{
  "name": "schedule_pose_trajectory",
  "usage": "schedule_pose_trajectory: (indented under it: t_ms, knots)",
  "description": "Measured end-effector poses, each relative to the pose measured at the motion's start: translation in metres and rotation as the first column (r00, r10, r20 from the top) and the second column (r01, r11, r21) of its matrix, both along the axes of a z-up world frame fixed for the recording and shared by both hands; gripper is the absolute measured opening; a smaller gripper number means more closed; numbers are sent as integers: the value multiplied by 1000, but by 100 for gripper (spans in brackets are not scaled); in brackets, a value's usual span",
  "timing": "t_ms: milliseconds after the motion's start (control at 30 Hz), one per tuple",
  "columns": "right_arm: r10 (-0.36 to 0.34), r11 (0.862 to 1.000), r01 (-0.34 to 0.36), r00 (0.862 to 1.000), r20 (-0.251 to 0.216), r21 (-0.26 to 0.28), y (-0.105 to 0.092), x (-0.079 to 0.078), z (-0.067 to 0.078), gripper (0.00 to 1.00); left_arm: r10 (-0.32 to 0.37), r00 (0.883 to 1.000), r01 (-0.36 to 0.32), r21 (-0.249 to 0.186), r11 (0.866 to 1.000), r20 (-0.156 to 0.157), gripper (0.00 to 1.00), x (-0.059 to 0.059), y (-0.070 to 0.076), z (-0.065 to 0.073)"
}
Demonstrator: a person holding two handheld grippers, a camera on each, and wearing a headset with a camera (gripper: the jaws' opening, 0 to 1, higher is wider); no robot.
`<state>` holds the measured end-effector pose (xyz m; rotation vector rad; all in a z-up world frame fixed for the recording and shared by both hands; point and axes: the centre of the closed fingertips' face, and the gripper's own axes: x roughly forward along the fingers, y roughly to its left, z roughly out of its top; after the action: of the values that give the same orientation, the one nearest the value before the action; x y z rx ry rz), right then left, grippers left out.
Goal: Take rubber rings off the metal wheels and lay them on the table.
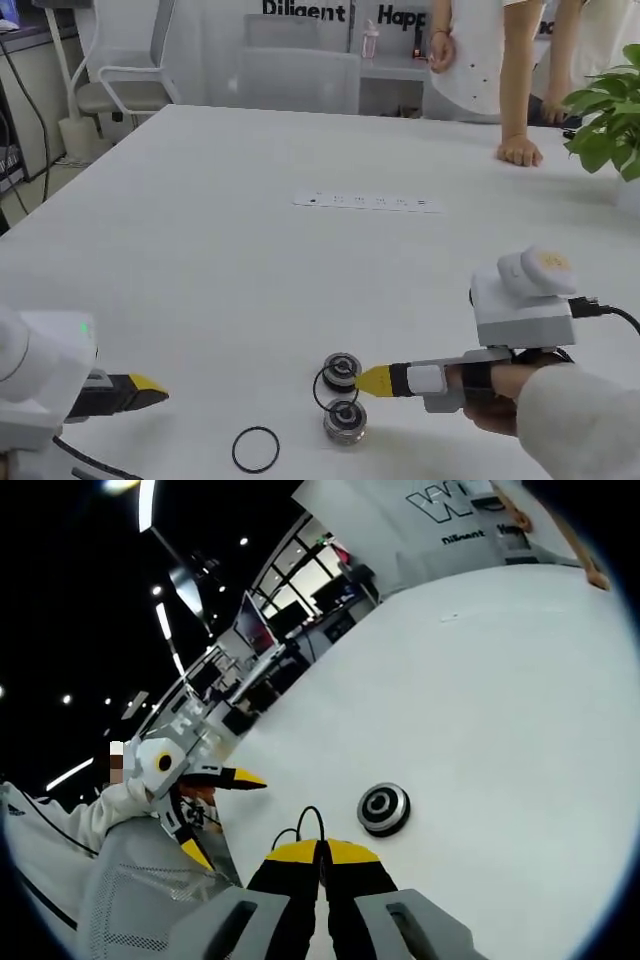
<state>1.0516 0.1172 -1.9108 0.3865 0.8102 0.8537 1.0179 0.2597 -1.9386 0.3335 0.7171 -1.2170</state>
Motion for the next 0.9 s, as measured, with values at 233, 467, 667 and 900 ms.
schedule_pose_trajectory:
  t_ms: [233,467,667,900]
  knots:
    - [8,1000,-8,1000,-3,3,3,-2,0,0,-18,1000,18,8,1000,-6,91,-3,-1,-3]
    - [28,1000,-29,1000,-7,-4,9,-5,-1,0,-25,1000,25,18,1000,10,89,-2,-1,-3]
    - [52,999,-52,999,3,1,19,-9,4,0,-27,1000,27,8,1000,15,88,-2,-2,-1]
    - [91,996,-91,996,0,-8,29,-15,1,0,-28,999,28,-9,1000,24,88,-1,-3,2]
